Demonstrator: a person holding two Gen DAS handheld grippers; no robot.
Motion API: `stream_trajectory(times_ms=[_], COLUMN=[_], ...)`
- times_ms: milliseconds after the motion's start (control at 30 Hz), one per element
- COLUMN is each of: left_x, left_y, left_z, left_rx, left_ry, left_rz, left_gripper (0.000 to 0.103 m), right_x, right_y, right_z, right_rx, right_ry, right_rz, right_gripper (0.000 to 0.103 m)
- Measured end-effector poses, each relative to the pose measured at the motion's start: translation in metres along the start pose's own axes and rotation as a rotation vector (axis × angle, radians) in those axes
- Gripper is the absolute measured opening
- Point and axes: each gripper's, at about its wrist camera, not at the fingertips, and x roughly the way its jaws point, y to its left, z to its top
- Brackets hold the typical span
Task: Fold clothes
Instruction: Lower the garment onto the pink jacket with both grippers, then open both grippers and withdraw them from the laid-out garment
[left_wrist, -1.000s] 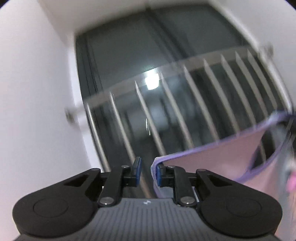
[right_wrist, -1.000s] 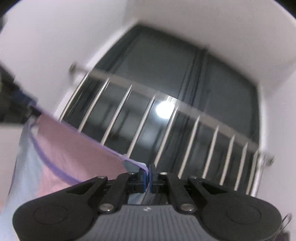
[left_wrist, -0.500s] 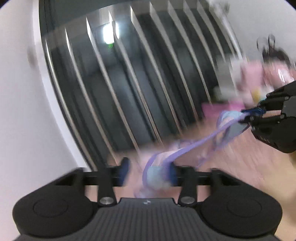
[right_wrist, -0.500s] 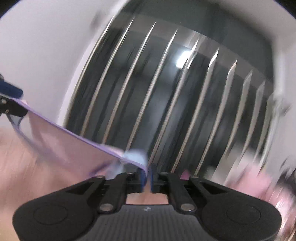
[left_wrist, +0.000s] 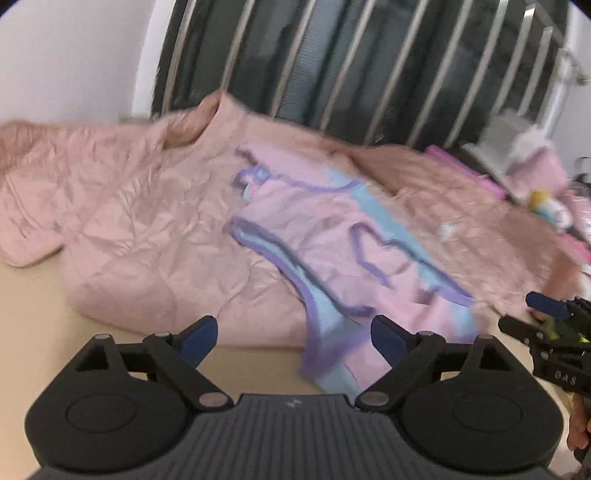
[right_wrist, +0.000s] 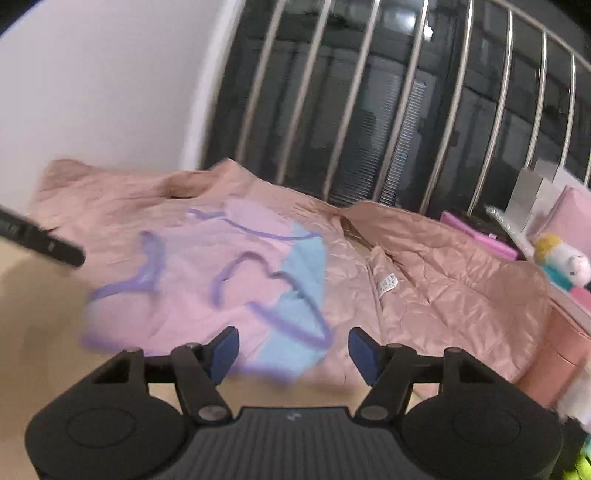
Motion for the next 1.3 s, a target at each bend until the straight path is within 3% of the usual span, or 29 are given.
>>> stream_trajectory(times_ms=[67,167,233,267,300,333,367,400,667,767,833,867,900,1000,1100,1167,1233,1267,1300], left_x=[0.022,0.030,0.035,0.037,0.036,0.035,0.033,0.029,-0.018,-0.035,-0.038,-0.035,-0.032,-0.015,0.006,0.015,0.018,0.018,0.019], left_y=[-0.009,-0.026,-0.030,-0.031,-0.030,-0.030,-0.029,-0.026,0.000,0.007,0.007,0.004,0.000,-0.019,-0.031,-0.035,-0.034,-0.033,-0.031], left_z=[0.004,-0.001,-0.006,-0.009,-0.011,-0.013,-0.015,-0.017,-0.041,-0.050,-0.049,-0.046,-0.044,-0.036,-0.032,-0.031,-0.031,-0.031,-0.031], left_rx=[0.011,0.065,0.076,0.075,0.073,0.070,0.065,0.052,-0.024,-0.050,-0.060,-0.051,-0.039,0.005,0.014,0.012,0.002,-0.005,-0.013], left_ry=[0.028,0.035,0.062,0.071,0.069,0.068,0.067,0.062,0.009,-0.014,-0.024,-0.021,-0.020,-0.003,0.026,0.027,0.025,0.028,0.031], left_rz=[0.027,-0.031,-0.050,-0.053,-0.044,-0.036,-0.028,-0.023,0.015,-0.019,-0.047,-0.051,-0.052,-0.035,0.016,0.042,0.048,0.051,0.053], left_gripper=[0.079,0.059,0.044,0.030,0.012,0.006,0.005,0.003,0.002,0.004,0.031,0.060,0.069,0.070,0.081,0.080,0.052,0.025,0.012], right_x=[0.034,0.066,0.076,0.080,0.084,0.086,0.085,0.083,0.030,0.002,-0.017,-0.024,-0.025,-0.017,0.005,0.022,0.037,0.044,0.050], right_y=[-0.005,-0.008,-0.014,-0.019,-0.023,-0.025,-0.026,-0.027,-0.016,-0.010,-0.006,-0.006,-0.010,-0.021,-0.029,-0.032,-0.031,-0.029,-0.027], right_z=[0.010,0.018,0.019,0.018,0.017,0.013,0.008,0.002,-0.029,-0.036,-0.041,-0.042,-0.040,-0.032,-0.022,-0.019,-0.018,-0.019,-0.020], right_rx=[0.004,0.000,0.048,0.092,0.133,0.163,0.179,0.194,0.212,0.206,0.203,0.207,0.222,0.239,0.253,0.271,0.292,0.302,0.312], right_ry=[0.040,0.076,0.094,0.113,0.140,0.170,0.182,0.194,0.185,0.154,0.133,0.121,0.104,0.082,0.110,0.136,0.162,0.184,0.202], right_rz=[0.003,-0.009,0.037,0.069,0.091,0.095,0.101,0.108,0.163,0.162,0.162,0.159,0.148,0.099,0.099,0.114,0.116,0.115,0.117], right_gripper=[0.060,0.059,0.059,0.056,0.046,0.037,0.014,0.004,0.002,0.002,0.003,0.006,0.014,0.038,0.046,0.046,0.046,0.043,0.022])
